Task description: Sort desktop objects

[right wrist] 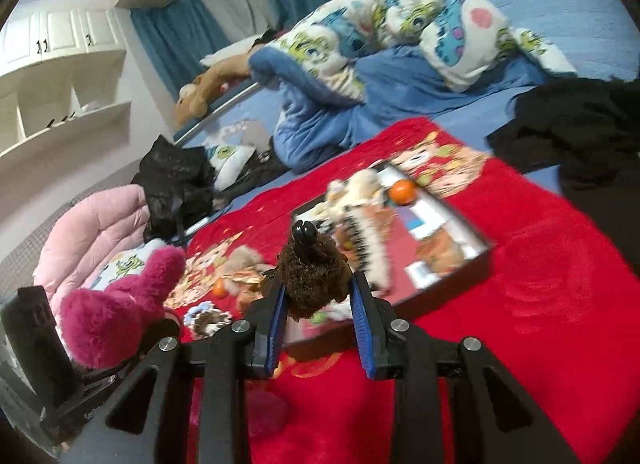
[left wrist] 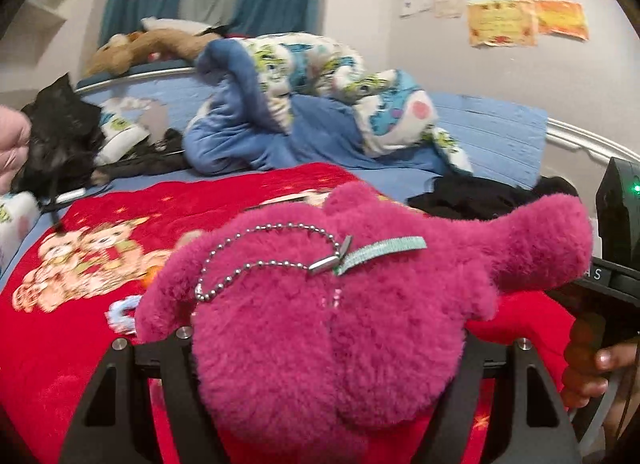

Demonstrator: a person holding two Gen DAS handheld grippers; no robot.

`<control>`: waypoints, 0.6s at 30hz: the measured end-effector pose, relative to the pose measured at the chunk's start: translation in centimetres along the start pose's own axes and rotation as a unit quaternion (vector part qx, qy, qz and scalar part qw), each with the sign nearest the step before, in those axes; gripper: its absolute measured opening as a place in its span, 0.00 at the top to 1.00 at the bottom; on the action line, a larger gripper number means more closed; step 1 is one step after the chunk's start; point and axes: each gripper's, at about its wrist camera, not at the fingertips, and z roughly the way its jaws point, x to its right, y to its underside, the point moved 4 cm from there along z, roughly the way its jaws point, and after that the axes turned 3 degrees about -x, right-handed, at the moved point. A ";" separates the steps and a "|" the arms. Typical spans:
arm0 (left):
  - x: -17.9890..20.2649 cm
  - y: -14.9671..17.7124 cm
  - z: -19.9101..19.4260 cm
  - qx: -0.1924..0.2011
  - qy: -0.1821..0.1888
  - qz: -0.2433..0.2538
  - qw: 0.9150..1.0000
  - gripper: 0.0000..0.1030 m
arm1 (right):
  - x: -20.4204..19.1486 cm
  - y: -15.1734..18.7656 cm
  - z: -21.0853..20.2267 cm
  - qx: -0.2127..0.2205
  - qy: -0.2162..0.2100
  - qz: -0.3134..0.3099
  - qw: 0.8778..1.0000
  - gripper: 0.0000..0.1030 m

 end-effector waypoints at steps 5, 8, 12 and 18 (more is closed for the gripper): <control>3.5 -0.3 0.9 -0.001 0.021 0.006 1.000 0.27 | 3.5 0.1 -2.9 0.012 0.020 0.020 1.000 0.71; 5.1 -0.8 1.8 -0.005 0.026 0.015 1.000 0.27 | 4.2 -0.2 -3.9 0.005 0.047 0.017 0.999 0.71; 6.7 -1.4 2.7 -0.006 0.034 0.022 0.999 0.27 | 4.5 -0.7 -5.2 0.025 0.043 0.025 0.998 0.71; 7.2 -2.6 3.7 -0.007 0.028 0.046 0.999 0.27 | 4.0 -1.8 -4.1 0.041 0.025 0.039 0.998 0.71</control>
